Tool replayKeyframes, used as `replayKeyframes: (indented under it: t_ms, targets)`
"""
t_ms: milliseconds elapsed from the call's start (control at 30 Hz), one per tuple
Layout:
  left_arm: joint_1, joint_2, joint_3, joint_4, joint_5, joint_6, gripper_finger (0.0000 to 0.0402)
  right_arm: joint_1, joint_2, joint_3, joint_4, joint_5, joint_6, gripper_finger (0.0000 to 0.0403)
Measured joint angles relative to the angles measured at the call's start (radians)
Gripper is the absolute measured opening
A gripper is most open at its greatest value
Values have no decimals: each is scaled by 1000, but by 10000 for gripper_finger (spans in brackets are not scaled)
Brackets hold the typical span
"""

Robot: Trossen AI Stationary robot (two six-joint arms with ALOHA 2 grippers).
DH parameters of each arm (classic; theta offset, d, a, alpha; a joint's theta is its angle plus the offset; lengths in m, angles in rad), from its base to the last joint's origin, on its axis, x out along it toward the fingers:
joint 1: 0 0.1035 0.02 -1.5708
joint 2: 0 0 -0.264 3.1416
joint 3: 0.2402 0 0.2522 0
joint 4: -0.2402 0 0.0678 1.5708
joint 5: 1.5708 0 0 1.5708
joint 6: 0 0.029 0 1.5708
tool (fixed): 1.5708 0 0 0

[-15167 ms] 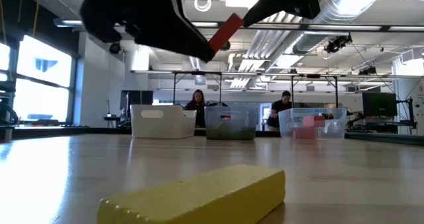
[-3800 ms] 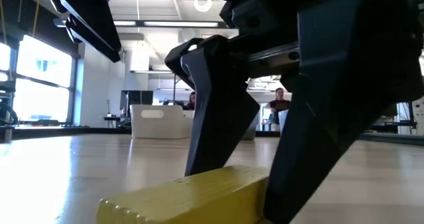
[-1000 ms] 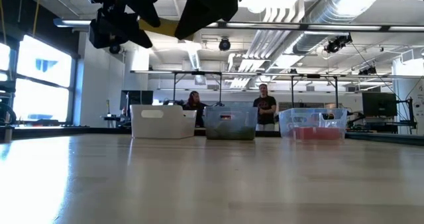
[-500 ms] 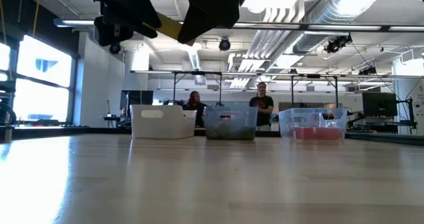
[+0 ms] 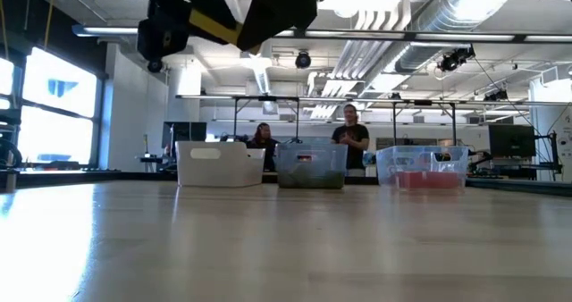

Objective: Sort & place blocks by color
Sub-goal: Put the yellow block into the white bin

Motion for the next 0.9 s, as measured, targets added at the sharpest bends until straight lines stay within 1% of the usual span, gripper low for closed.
replayKeyframes:
  t_ms: [200, 367, 433, 567, 700, 800, 900]
  targets:
    - [0, 0, 0, 8, -7, 16, 69, 2, -1, 0, -5, 17, 1, 73]
    - [-1, 0, 0, 8, -18, 24, 35, 6, -1, 0, -14, 24, -5, 75]
    - [0, 0, 0, 7, -20, 39, 25, 5, -1, 0, -17, 24, -5, 84]
    - [-1, 0, 0, 1, -47, 72, 25, 6, -1, 0, -15, 14, -21, 113]
    - [8, 0, 2, -23, -64, 95, 27, 4, -1, 0, -14, 2, 0, 145]
    - [24, -1, 2, -70, -105, 105, 29, 7, 0, 0, -25, 1, 0, 163]
    - [52, -2, 2, -115, -153, 120, 28, 18, 0, 0, -39, 35, 3, 172]
